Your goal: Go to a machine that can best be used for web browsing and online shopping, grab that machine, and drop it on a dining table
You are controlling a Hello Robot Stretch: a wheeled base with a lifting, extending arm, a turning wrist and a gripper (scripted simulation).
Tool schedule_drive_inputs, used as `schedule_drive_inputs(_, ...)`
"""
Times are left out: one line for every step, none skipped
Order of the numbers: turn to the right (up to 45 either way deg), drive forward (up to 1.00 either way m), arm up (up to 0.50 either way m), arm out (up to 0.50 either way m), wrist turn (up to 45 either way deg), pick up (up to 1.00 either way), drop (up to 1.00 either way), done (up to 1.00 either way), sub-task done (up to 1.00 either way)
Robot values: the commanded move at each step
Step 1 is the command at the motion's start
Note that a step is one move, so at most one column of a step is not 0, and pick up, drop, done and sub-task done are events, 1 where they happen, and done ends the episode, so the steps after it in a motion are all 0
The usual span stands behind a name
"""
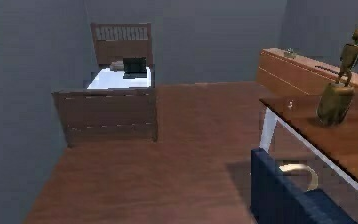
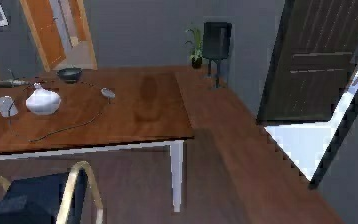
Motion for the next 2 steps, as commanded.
schedule_drive_inputs(0.0, 0.95, 0.00, 0.00, 0.0, 0.00, 0.00, 0.00, 0.00)
schedule_drive_inputs(9.0, 0.00, 0.00, 0.00, 0.0, 0.00, 0.00, 0.00, 0.00)
